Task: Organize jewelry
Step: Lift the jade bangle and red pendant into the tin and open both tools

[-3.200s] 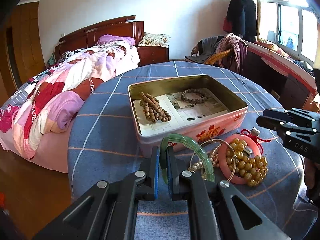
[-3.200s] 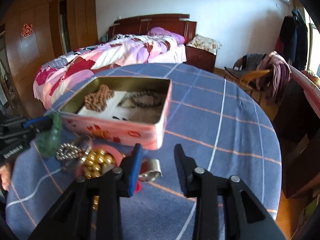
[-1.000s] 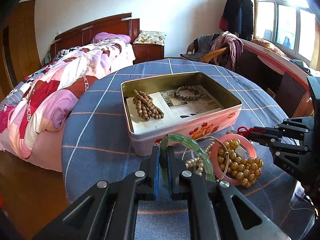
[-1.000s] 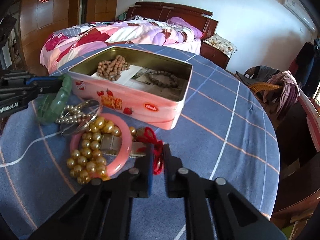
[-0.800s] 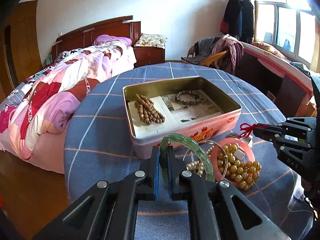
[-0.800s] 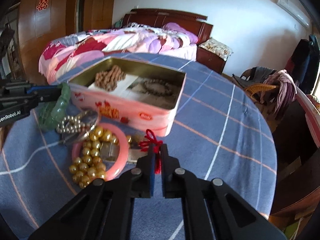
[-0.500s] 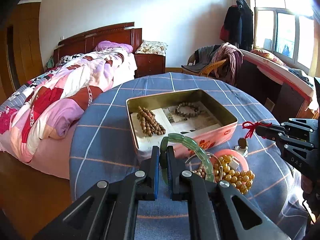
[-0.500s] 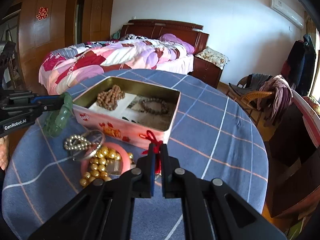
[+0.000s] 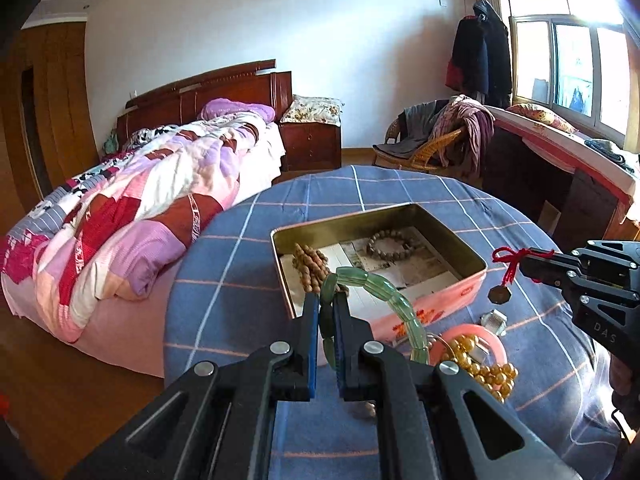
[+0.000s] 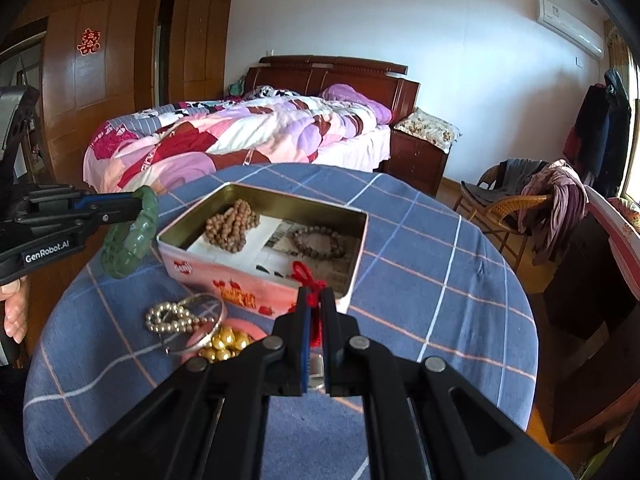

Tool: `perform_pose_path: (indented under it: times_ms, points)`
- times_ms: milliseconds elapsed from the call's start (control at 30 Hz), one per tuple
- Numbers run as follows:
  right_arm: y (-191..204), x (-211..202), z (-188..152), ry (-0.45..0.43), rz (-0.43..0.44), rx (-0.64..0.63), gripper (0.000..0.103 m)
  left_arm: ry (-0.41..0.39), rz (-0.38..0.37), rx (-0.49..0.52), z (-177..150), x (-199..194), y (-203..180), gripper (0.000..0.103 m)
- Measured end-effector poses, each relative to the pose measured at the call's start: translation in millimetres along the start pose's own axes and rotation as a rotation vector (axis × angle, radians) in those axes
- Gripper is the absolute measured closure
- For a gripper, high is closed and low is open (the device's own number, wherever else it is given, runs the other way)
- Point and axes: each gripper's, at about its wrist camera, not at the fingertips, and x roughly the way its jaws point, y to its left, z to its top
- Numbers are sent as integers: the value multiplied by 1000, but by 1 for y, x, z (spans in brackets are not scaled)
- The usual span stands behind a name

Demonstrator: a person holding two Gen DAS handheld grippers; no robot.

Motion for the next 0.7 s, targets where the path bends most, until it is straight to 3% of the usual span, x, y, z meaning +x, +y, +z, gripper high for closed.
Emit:
perform_pose_path:
  times_ms: [333,700]
  points:
    - [3,9,23,-31,28,-5,97,-25,28,62,26,6,-2,97]
    - [-5,35,55,-42,15,-24,97,-9,72,99,54,38,2,97]
